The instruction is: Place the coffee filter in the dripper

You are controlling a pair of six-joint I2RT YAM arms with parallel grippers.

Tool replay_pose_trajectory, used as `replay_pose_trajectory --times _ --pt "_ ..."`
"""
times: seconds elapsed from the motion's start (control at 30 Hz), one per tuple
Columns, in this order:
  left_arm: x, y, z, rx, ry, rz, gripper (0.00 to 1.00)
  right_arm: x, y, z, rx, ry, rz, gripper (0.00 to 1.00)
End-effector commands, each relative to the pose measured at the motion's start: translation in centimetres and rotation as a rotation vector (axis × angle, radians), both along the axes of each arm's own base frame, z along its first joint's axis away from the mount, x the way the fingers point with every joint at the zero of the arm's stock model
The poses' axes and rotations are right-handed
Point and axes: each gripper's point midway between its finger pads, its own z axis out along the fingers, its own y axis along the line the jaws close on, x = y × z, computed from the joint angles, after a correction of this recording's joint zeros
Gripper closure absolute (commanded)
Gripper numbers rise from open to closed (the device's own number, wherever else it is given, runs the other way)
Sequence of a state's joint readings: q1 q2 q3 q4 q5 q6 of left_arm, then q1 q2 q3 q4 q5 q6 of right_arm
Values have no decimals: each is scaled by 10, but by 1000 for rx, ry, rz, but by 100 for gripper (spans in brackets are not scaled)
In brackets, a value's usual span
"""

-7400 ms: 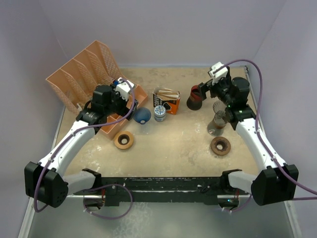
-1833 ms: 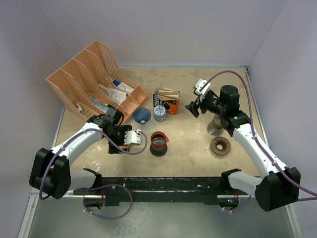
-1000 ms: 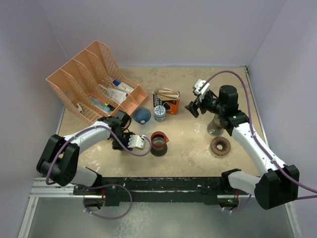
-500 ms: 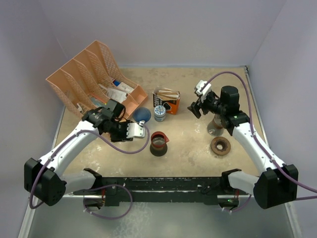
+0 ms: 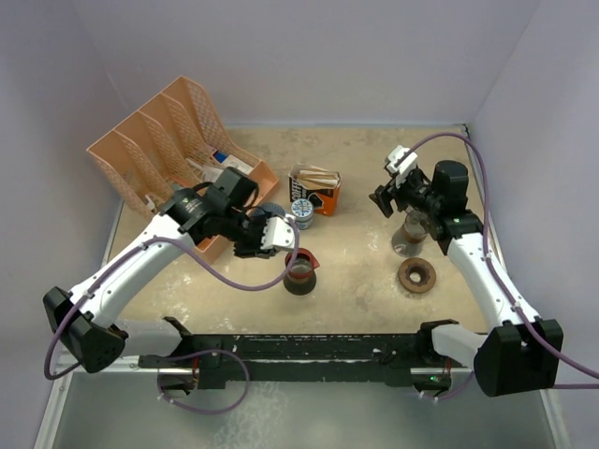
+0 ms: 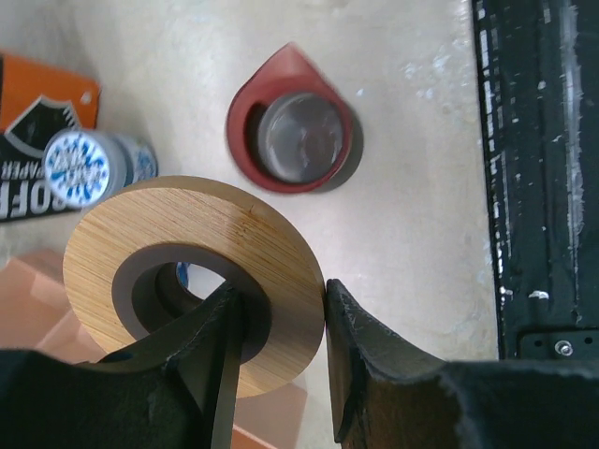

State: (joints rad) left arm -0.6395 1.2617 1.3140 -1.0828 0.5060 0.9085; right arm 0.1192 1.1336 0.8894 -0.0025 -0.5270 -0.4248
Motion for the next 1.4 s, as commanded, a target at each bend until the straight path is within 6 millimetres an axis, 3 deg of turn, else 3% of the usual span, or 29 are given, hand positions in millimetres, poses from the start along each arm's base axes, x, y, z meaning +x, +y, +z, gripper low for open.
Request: replay_pose_trajectory --times 0.0,0.17,0.4,1.03,1.37 --pt "-17 -40 14 -47 -5 -84 79 -1 -2 15 20 -47 5 23" --pt "-24 -69 -2 11 -32 -129 79 0 -4 11 13 -41 1 23" --pt "-23 -86 -19 94 -54 -146 79 -1 -7 12 0 -47 -6 23" --pt "-18 -81 -59 261 -62 -127 76 -4 -8 17 -2 -65 -10 23" --pt "-25 -78 -63 272 -43 -130 70 -3 -7 16 -2 -64 -5 23"
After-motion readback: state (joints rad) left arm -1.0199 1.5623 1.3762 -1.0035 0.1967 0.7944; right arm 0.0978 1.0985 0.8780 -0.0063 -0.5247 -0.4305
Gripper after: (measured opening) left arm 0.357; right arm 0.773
